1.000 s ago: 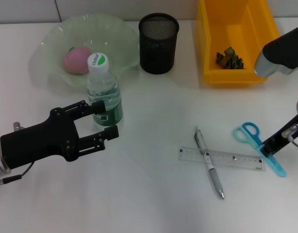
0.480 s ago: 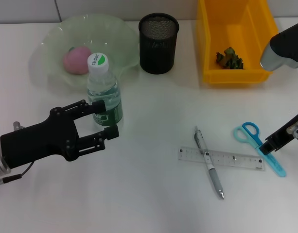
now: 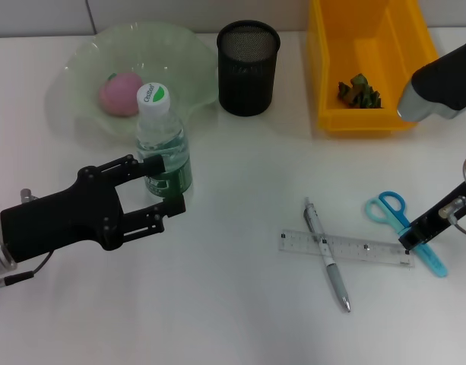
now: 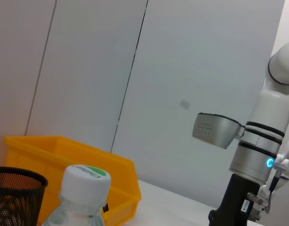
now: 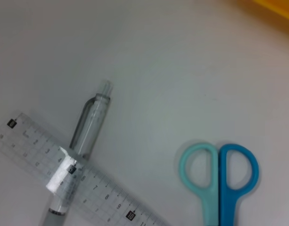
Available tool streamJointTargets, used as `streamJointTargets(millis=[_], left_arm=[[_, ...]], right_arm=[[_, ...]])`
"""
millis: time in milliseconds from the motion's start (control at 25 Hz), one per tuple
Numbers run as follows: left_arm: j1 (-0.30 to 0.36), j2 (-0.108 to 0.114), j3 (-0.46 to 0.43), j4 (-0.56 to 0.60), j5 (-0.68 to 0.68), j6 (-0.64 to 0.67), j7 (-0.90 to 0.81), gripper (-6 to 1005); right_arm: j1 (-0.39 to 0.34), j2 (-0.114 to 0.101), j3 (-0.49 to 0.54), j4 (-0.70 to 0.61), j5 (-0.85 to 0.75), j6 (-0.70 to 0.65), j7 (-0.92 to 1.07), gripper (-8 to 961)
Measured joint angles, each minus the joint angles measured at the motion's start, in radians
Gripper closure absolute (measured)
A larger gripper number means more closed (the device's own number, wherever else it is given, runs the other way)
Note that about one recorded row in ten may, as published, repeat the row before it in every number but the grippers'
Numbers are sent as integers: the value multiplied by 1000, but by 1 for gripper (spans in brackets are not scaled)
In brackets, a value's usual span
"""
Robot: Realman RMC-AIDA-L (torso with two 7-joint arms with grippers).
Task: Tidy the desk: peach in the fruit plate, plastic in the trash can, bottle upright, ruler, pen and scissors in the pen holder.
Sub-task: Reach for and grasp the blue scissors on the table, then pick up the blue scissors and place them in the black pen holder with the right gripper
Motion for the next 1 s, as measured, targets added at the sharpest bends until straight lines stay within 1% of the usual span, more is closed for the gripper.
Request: streamJointTargets(millis=[640,800,880,1000], left_arm=[[0,0,-1,-3,0,-3,1,256],[2,0,-1,-2,0,-2,1,256],[3,0,-1,-2,0,-2,2,256],[4,0,-4,-2,0,0,2,256]], right_arm=[[3,-1,-19,30,2,29,4,606],[-4,-1,-39,23,2,45,4,744],[-8,-1,-40,15,3,47,4,744],[-28,-1,-40,-29,4,45,4,744]])
